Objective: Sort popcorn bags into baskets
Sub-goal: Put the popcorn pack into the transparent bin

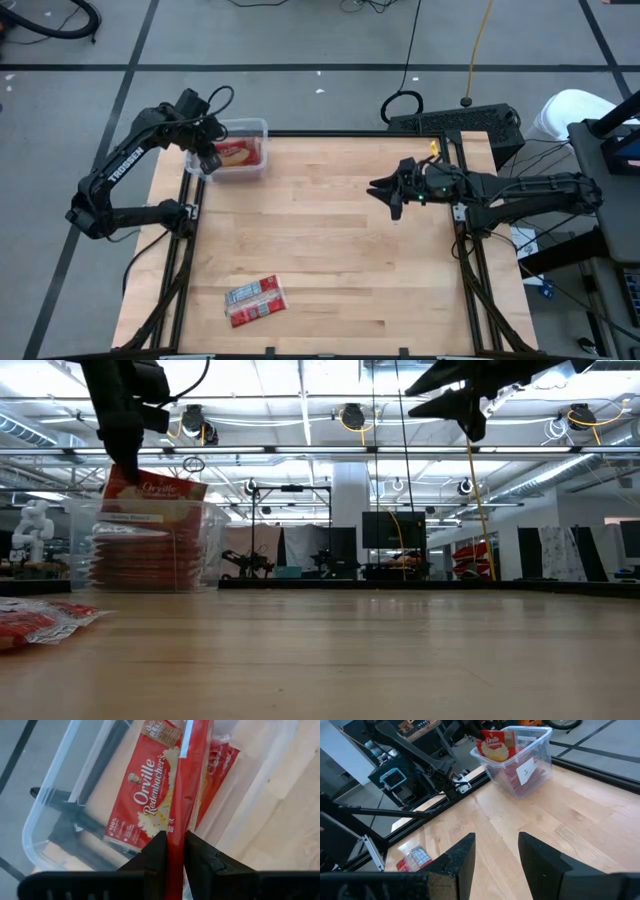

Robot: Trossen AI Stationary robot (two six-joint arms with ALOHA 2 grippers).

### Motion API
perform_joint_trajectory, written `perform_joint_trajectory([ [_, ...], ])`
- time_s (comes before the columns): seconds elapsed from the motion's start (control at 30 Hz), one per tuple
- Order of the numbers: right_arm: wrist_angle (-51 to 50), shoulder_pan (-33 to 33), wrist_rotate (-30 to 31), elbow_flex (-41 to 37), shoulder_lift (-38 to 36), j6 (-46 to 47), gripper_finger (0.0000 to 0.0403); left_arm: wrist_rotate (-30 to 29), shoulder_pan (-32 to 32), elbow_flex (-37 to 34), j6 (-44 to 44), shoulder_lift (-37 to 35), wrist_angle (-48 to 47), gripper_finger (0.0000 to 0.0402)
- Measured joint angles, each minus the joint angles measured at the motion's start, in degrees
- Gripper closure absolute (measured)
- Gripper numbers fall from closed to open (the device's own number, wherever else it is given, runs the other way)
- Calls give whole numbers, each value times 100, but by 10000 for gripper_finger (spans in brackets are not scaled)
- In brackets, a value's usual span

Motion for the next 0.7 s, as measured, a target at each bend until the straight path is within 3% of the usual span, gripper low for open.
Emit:
perform_joint_trajectory([
  [0.17,0,-66,4,0,0,-1,259,-56,0,0,330,0,-3,321],
  [0.5,-2,-75,4,0,0,-1,259,-201,0,0,477,2,30,222],
  [0.7,-1,-75,4,-2,0,-1,259,-193,0,0,-106,4,85,223],
])
